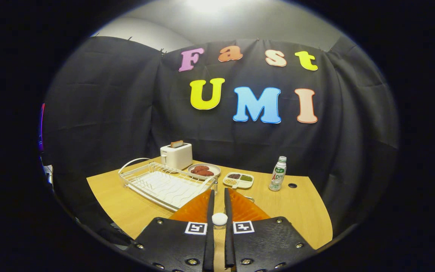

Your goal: Take the plate from the dish rack, then take the spoon from the basket and place it into the plate.

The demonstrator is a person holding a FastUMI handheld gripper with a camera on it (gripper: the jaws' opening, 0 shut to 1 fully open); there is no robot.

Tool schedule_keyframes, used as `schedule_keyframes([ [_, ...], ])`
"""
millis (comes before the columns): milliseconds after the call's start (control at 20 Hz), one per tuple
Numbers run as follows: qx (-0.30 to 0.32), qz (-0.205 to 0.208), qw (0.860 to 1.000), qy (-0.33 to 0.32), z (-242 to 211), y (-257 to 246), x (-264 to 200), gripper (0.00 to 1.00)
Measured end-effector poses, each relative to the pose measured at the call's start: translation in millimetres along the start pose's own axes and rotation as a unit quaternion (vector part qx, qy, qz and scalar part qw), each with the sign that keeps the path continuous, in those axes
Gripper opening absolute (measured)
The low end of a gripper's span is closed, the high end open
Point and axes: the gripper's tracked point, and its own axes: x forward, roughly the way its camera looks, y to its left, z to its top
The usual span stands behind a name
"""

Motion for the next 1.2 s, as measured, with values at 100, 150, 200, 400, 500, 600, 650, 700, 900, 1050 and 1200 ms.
schedule_keyframes([
  [100,0.012,0.008,1.000,0.011,-5,21,5,0.11],
  [150,0.014,0.017,1.000,0.022,-13,32,10,0.11],
  [200,0.013,0.021,0.999,0.031,-18,40,15,0.11],
  [400,-0.003,0.033,0.998,0.045,-28,64,37,0.11],
  [500,-0.006,0.044,0.998,0.052,-33,79,46,0.11],
  [600,-0.007,0.058,0.997,0.058,-37,93,53,0.11],
  [650,-0.010,0.064,0.996,0.061,-39,99,56,0.11],
  [700,-0.011,0.070,0.995,0.067,-42,105,58,0.11],
  [900,-0.012,0.097,0.992,0.079,-50,121,68,0.11],
  [1050,-0.009,0.113,0.989,0.096,-64,126,75,0.11],
  [1200,-0.007,0.121,0.986,0.112,-72,125,84,0.11],
])
